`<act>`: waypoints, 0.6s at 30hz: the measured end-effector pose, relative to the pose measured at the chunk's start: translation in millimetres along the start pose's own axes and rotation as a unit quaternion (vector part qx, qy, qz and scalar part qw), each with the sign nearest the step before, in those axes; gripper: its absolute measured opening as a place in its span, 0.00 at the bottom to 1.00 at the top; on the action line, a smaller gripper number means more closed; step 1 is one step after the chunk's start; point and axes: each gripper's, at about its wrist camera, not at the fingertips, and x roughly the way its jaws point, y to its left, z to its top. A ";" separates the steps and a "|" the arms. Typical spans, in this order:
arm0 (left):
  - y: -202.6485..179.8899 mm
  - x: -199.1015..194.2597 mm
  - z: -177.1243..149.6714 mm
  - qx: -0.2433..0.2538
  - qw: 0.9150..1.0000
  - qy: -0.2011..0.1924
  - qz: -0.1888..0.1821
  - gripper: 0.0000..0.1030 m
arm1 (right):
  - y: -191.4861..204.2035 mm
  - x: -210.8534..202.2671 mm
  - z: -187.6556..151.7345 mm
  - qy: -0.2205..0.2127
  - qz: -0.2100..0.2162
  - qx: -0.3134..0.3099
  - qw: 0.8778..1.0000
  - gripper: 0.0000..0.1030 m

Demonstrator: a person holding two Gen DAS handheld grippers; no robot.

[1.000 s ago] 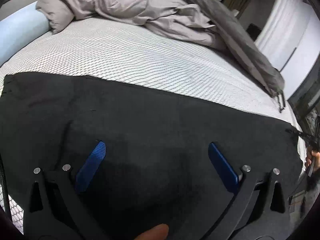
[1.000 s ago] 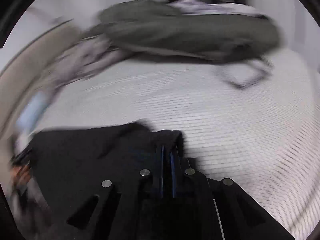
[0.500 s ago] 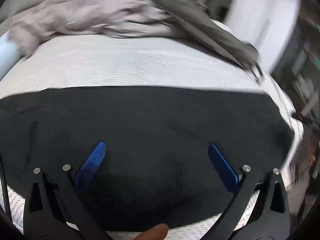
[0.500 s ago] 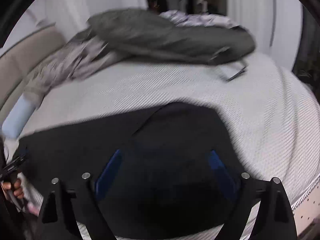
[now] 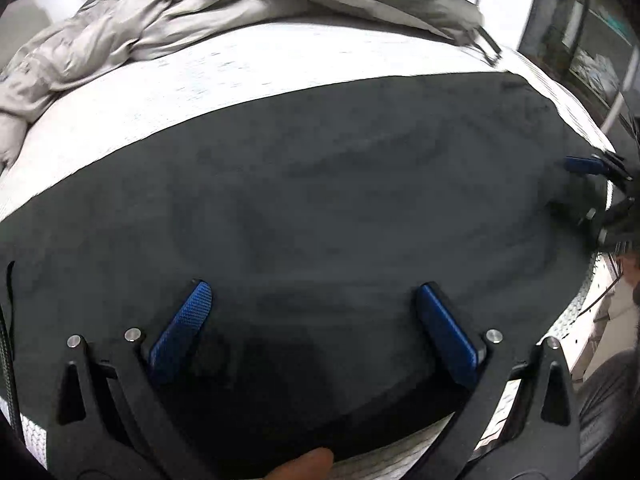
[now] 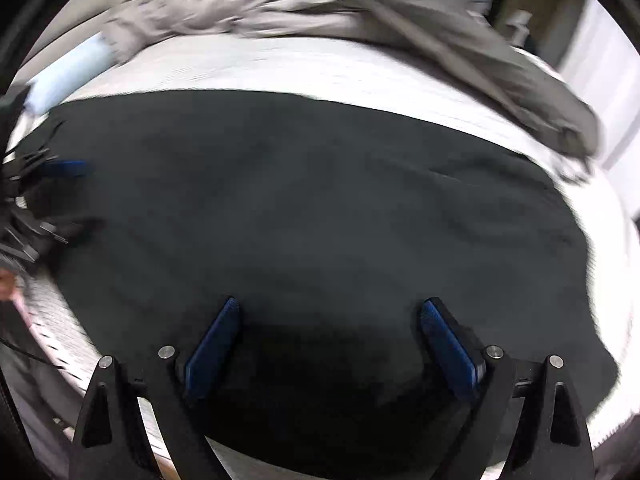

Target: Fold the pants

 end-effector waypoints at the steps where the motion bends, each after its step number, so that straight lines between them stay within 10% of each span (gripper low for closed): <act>1: 6.7 -1.4 -1.2 -0.008 1.000 0.000 0.006 0.99 | -22.6 -1.2 -8.0 -0.002 -0.022 0.023 0.999 0.90; 6: 44.0 0.4 -2.1 -0.038 0.998 0.004 0.040 0.99 | -111.8 -3.2 -45.3 0.005 -0.074 0.134 0.988 0.90; 10: 46.1 -8.5 -0.1 -0.049 0.998 -0.002 0.050 0.99 | -100.5 -26.6 -45.4 -0.020 -0.090 0.118 0.989 0.90; 18: -63.0 -9.1 3.9 0.062 0.996 -0.010 -0.063 0.99 | 14.9 -29.5 -11.3 -0.034 0.095 0.015 0.995 0.90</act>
